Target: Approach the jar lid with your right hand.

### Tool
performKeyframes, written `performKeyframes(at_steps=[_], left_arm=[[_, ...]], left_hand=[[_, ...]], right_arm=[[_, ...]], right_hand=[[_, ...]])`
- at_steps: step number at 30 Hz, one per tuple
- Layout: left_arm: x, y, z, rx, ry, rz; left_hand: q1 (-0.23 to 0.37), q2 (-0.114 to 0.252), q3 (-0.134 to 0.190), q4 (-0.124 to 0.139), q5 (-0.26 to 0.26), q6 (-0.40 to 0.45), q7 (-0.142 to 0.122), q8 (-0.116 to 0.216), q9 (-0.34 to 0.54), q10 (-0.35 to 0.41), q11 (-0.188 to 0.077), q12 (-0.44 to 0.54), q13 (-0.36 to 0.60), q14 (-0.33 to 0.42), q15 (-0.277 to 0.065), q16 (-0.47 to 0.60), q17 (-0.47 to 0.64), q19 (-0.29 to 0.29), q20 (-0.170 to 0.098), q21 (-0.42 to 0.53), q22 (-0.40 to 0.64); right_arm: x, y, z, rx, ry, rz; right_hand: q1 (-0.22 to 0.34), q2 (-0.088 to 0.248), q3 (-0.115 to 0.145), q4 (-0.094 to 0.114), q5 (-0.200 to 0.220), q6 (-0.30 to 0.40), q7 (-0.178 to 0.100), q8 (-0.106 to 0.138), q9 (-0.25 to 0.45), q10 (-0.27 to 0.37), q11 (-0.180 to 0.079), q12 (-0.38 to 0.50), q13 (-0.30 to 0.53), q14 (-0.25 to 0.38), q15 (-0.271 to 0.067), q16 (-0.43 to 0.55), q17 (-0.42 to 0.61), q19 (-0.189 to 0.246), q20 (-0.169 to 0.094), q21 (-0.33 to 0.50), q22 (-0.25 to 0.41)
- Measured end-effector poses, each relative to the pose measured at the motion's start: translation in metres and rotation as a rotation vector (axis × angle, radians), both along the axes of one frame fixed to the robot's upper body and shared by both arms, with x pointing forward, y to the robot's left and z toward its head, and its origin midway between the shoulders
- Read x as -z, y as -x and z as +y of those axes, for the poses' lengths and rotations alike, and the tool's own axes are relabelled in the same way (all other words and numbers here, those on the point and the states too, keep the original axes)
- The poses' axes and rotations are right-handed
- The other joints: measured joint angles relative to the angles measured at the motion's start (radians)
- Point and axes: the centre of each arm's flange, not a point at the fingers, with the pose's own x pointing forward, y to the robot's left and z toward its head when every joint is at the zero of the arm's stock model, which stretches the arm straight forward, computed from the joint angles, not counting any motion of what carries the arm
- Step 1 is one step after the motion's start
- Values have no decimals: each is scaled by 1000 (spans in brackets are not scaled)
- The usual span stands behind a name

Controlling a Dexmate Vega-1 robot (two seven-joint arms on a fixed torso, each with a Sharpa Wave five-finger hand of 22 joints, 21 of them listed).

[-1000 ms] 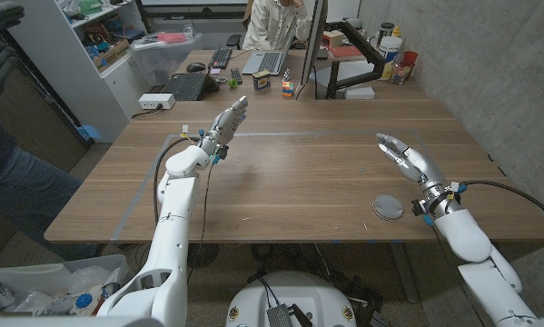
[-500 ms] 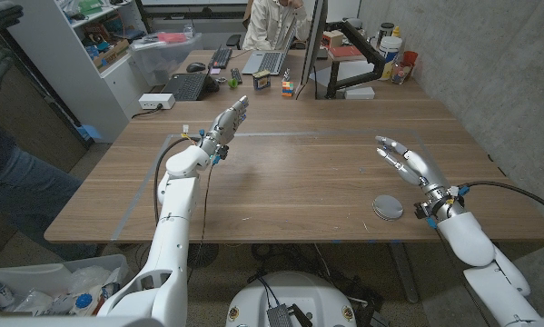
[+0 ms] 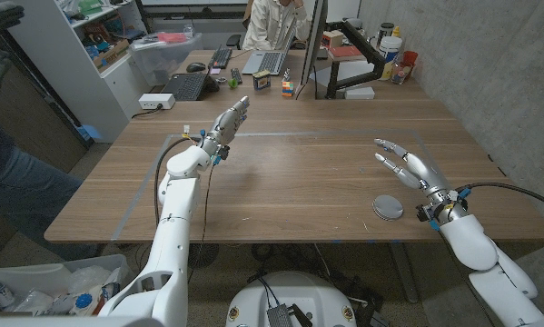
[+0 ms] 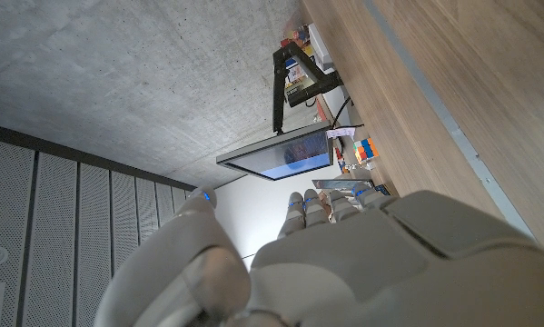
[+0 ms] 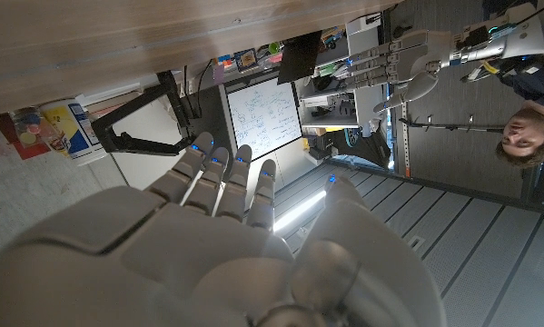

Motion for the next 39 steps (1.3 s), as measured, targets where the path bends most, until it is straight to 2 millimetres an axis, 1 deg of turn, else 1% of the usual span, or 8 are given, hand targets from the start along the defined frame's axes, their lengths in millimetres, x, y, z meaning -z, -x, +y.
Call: performKeyframes(at_steps=[1, 6, 11, 14, 19, 23, 29, 39], left_arm=[[0, 0, -1, 0, -1, 0], [0, 0, -2, -5, -7, 1], [-1, 0, -4, -8, -14, -1], [-1, 0, -5, -8, -15, -3], [-2, 0, -5, -10, -16, -7], [-4, -1, -7, -9, -15, -10], [-5, -3, -7, -7, -13, -12], [-8, -6, -8, -5, -9, -16]], left_hand=[[0, 0, 0, 0, -3, 0, 0, 0, 0, 0, 0, 0, 0, 0, 0, 0, 0, 0, 0, 0, 0], [-1, 9, 0, 0, -3, 0, 0, 0, 0, 0, 0, 0, 0, 0, 0, 0, 0, 0, 0, 0, 0], [-1, 9, 0, 0, -3, 0, 0, 0, 0, 0, 0, 0, 0, 0, 0, 0, 0, 0, 0, 0, 0], [-1, 9, 0, 0, -3, 0, 0, 0, 0, 0, 0, 0, 0, 0, 0, 0, 0, 0, 0, 0, 0], [-1, 9, 0, 0, -3, 0, 0, 0, 0, 0, 0, 0, 0, 0, 0, 0, 0, 0, 0, 0, 0], [-1, 9, 0, 0, -3, 0, 0, 0, 0, 0, 0, 0, 0, 0, 0, 0, 0, 0, 0, 0, 0], [-1, 9, 0, 0, -3, 0, 0, 0, 0, 0, 0, 0, 0, 0, 0, 0, 0, 0, 0, 0, 0], [-1, 9, 0, 0, -3, 0, 0, 0, 0, 0, 0, 0, 0, 0, 0, 0, 0, 0, 0, 0, 0]], right_arm=[[1, 1, 0, 13, 12, -10], [3, 1, -3, 31, 27, -19], [6, 3, -4, 60, 59, -48], [7, 3, -4, 73, 79, -59], [7, 4, -6, 77, 94, -58], [9, 5, -6, 112, 134, -83], [8, 7, -7, 135, 164, -92], [8, 8, -6, 175, 245, -102]], right_hand=[[-7, -7, 0, 0, 0, 4, -4, 0, 0, 0, 0, 0, 0, 1, -1, 0, 1, 0, 0, 0, 0], [-8, -8, -4, -4, 0, 11, -11, 4, 0, 5, -5, 0, 5, 3, -2, 0, 2, 4, 4, 0, 0], [-13, -13, -7, -1, 8, 11, -11, 4, 0, 5, -5, 0, 5, 6, 1, 0, 2, 3, 4, -7, 0], [-13, -13, -7, -1, 8, 16, -16, 4, 0, 7, -15, 0, 5, 8, 3, 0, 2, 3, 4, -7, 0], [-17, -17, -7, -1, 8, 20, -20, 4, 0, 7, -15, 0, 5, 8, 3, 0, 2, 4, 3, -10, 0], [-17, -17, -11, 3, 13, 18, -29, 4, 0, 7, -25, 0, 5, 8, 3, 0, 2, 9, -2, -14, 4], [-22, -22, -11, 3, 15, 23, -34, 4, 0, 12, -31, 0, 5, 8, 3, 0, 2, 9, -2, -14, 5], [-27, -27, -11, 3, 15, 23, -34, 4, 5, 12, -31, 0, 5, 8, 3, 0, 2, 14, 4, -18, 5]])
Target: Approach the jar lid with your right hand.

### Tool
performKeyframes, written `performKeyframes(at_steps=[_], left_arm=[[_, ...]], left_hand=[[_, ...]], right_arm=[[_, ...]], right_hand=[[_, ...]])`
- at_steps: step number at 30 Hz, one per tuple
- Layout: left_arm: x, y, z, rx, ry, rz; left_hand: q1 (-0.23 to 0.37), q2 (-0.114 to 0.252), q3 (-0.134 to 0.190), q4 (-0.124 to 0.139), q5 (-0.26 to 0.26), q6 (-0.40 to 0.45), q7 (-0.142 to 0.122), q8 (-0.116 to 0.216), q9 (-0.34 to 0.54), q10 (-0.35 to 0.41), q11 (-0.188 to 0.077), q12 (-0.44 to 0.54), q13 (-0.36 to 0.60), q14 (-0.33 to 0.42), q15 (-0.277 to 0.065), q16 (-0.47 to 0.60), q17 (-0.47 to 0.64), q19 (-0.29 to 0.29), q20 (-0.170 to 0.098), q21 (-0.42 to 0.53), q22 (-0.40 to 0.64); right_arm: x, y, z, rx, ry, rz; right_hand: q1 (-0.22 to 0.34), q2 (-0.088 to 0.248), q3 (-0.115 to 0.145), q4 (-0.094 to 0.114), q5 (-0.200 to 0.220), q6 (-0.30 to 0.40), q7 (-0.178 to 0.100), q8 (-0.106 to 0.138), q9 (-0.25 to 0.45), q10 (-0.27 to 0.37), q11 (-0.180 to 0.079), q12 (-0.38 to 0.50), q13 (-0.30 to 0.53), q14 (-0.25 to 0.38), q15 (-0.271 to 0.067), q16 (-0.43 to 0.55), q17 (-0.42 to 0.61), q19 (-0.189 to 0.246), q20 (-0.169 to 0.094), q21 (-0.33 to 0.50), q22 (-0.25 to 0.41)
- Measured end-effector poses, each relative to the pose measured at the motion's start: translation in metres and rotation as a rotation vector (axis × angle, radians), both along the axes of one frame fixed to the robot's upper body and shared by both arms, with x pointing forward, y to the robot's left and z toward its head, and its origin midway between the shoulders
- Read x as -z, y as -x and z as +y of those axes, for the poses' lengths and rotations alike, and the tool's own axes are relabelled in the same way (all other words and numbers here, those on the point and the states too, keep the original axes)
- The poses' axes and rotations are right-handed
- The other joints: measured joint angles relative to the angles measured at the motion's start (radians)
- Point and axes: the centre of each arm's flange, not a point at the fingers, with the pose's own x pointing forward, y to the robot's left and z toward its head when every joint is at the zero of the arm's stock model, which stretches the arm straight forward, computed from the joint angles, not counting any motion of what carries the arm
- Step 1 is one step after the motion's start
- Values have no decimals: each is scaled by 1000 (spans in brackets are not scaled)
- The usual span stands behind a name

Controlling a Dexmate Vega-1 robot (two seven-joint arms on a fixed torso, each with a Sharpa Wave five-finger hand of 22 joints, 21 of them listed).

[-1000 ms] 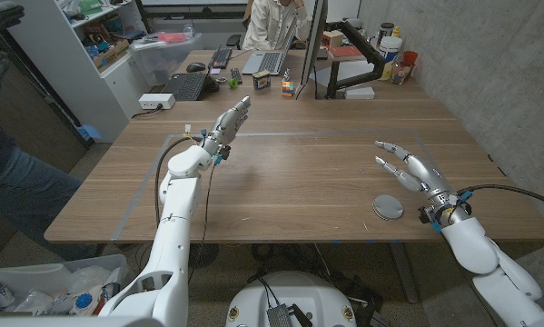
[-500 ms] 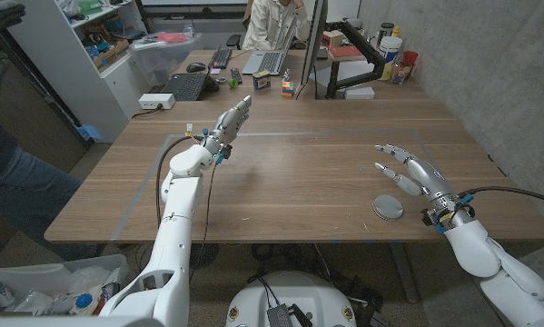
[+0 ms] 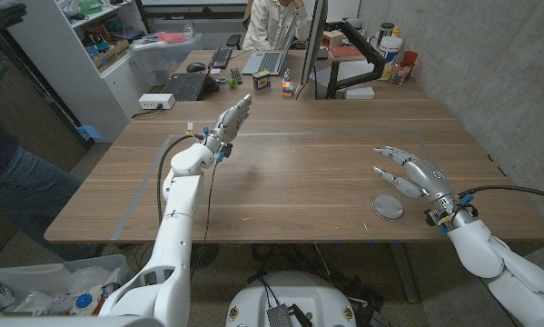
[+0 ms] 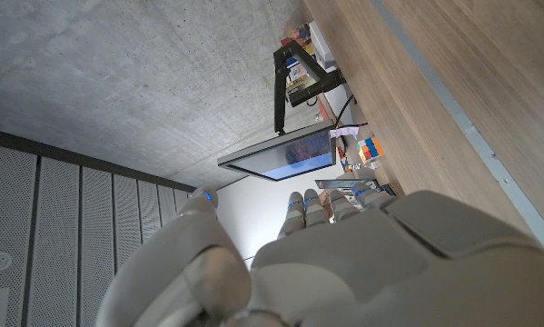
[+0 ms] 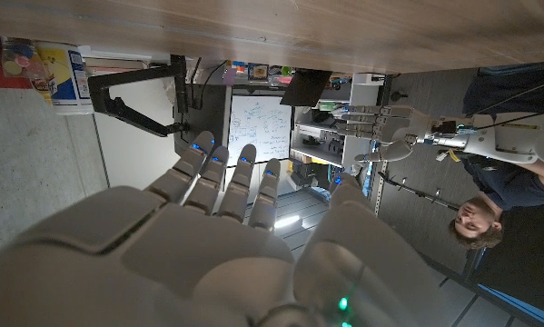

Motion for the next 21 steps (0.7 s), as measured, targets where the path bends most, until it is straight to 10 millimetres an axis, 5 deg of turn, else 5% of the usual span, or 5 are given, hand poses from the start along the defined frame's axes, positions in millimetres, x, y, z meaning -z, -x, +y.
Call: performKeyframes(at_steps=[21], left_arm=[[-5, -3, 2, -3, -3, -7]], left_hand=[[5, 5, 0, 0, -4, 0, 0, 0, 0, 0, 0, 0, 0, 4, -4, 0, 0, 0, 0, 0, 0]], right_arm=[[3, 3, 7, 67, 166, -15]], right_hand=[[-8, 6, -3, 3, 14, 0, 0, -2, 0, -14, 3, -6, 0, -11, -4, -8, 5, 3, -3, -15, 0]])
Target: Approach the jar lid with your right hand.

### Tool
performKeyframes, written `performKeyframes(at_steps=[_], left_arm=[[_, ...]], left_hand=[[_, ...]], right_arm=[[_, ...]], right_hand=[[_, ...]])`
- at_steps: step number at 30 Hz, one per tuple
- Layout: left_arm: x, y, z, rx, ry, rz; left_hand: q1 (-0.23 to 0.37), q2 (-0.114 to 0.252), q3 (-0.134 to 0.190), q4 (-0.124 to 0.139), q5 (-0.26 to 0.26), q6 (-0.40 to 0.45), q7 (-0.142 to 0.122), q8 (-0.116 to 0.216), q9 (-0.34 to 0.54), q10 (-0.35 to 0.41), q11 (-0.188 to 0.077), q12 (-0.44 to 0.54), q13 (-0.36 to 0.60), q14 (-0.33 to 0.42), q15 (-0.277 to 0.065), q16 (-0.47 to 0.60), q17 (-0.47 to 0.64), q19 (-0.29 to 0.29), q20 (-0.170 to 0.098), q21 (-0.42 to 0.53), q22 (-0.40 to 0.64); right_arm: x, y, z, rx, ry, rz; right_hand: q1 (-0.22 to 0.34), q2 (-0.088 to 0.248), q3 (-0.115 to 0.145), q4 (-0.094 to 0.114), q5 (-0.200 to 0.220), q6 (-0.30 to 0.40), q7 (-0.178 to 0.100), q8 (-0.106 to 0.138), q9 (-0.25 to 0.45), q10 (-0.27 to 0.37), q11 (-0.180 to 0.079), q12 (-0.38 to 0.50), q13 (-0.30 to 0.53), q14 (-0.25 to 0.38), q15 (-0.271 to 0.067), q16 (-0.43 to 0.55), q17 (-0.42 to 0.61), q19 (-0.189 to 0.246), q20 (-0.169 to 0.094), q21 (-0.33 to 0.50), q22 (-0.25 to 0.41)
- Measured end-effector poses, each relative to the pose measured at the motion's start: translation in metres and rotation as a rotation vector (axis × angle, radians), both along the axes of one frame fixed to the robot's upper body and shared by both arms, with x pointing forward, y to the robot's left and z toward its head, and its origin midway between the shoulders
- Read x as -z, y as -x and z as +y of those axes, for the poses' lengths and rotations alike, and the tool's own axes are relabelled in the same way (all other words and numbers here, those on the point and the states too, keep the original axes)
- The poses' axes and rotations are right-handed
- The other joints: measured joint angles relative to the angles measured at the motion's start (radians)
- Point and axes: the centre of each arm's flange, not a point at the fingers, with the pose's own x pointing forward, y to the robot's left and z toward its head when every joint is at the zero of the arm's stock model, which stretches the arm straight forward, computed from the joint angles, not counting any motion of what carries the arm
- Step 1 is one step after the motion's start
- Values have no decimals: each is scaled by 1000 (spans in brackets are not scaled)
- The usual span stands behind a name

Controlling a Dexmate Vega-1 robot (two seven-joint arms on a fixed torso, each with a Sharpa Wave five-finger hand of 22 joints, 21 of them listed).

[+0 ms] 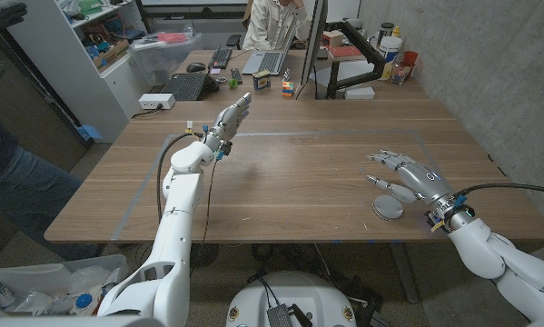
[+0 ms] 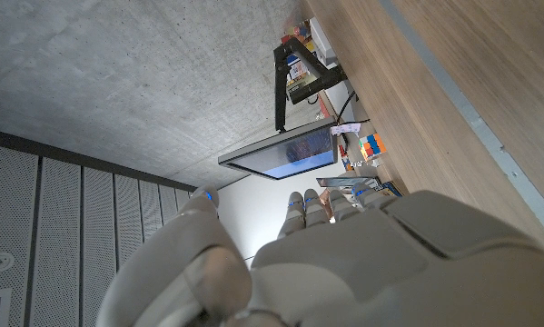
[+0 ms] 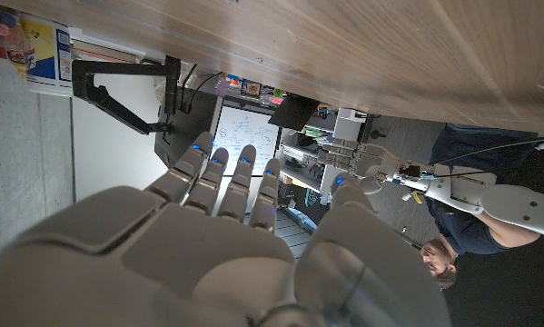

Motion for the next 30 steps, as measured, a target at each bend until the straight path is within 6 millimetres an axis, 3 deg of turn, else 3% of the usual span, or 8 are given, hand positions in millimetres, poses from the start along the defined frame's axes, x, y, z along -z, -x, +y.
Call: performKeyframes(at_steps=[30], left_arm=[[-5, 2, -1, 13, -12, -10]], left_hand=[[4, 4, -3, -3, -4, 0, 0, 0, 0, 0, 0, 0, 0, 0, 0, 0, 0, 0, 0, 0, 0]], right_arm=[[6, 7, 6, 66, 147, 17]], right_hand=[[-4, 4, 0, 0, 8, -31, -5, -11, 0, -27, 10, -8, 0, -32, 0, -7, 0, -41, 1, -29, 0]])
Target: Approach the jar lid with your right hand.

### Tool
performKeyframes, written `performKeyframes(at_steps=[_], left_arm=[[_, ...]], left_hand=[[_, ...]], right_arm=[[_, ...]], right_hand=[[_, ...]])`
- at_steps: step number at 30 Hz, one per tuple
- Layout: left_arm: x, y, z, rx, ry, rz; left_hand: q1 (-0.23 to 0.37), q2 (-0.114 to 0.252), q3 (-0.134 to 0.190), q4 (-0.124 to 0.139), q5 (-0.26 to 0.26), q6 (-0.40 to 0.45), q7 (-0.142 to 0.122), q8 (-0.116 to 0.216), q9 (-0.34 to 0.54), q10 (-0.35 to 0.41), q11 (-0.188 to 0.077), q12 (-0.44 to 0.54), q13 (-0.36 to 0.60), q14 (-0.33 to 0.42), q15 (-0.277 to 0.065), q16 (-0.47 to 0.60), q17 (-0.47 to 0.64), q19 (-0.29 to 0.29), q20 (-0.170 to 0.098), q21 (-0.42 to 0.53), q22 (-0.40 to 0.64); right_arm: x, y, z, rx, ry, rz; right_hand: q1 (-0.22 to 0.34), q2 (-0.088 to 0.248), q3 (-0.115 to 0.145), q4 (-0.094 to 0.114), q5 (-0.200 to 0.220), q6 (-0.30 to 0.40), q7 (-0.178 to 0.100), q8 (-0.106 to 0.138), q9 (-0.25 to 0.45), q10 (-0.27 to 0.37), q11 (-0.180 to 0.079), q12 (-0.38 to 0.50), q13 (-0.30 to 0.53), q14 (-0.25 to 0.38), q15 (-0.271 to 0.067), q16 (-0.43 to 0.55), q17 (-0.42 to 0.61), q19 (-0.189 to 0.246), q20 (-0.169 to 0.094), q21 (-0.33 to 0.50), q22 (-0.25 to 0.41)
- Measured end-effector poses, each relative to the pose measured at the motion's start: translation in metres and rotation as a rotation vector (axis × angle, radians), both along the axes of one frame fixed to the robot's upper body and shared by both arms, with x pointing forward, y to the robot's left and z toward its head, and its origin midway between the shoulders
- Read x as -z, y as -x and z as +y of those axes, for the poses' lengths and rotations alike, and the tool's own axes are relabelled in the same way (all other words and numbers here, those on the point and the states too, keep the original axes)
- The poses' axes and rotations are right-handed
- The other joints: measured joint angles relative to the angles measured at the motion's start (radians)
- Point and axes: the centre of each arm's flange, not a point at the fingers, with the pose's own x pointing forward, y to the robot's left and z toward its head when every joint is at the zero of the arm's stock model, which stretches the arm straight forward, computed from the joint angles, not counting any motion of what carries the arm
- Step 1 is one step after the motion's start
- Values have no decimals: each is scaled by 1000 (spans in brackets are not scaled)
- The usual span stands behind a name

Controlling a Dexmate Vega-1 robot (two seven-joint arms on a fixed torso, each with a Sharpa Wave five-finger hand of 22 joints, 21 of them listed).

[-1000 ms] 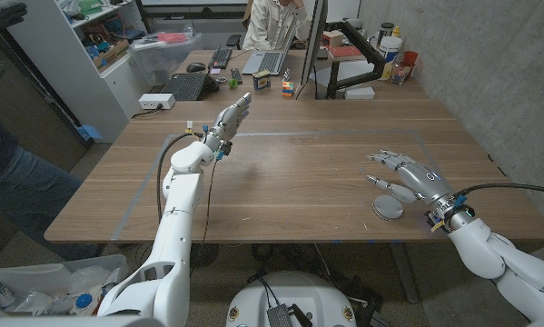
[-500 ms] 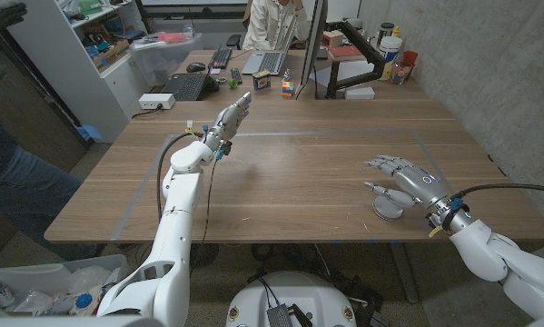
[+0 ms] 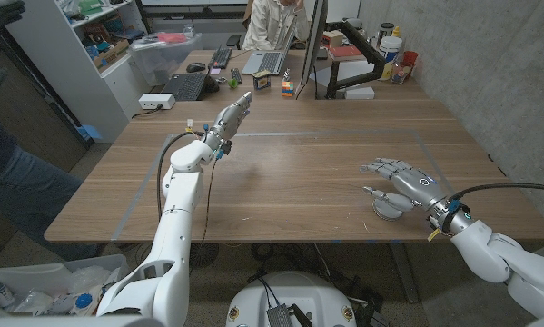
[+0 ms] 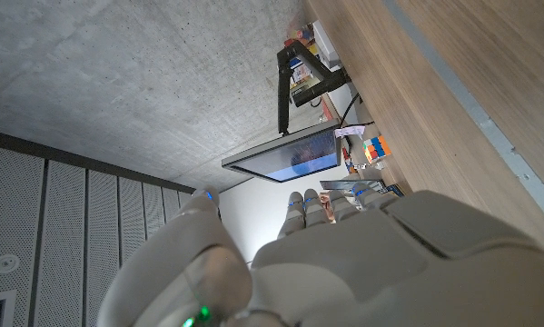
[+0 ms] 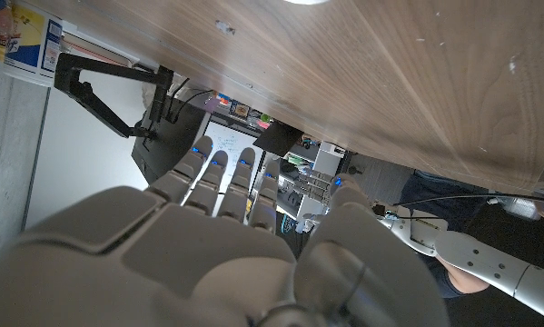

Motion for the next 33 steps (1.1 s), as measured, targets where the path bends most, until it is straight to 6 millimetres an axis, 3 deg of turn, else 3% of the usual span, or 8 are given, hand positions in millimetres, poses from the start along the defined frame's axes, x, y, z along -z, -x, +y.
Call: performKeyframes(at_steps=[33], left_arm=[[1, 7, -1, 2, -10, -2]], left_hand=[[0, 8, -3, -3, 0, 0, 0, 0, 0, 0, 0, 0, 0, 0, 0, 0, 0, 0, 0, 0, 0]], right_arm=[[19, -11, 3, 15, 17, 44]], right_hand=[[5, 5, 3, -3, 3, -3, 4, 0, 0, -3, -4, -8, 0, 0, 0, 0, -2, -7, 0, -19, 0]])
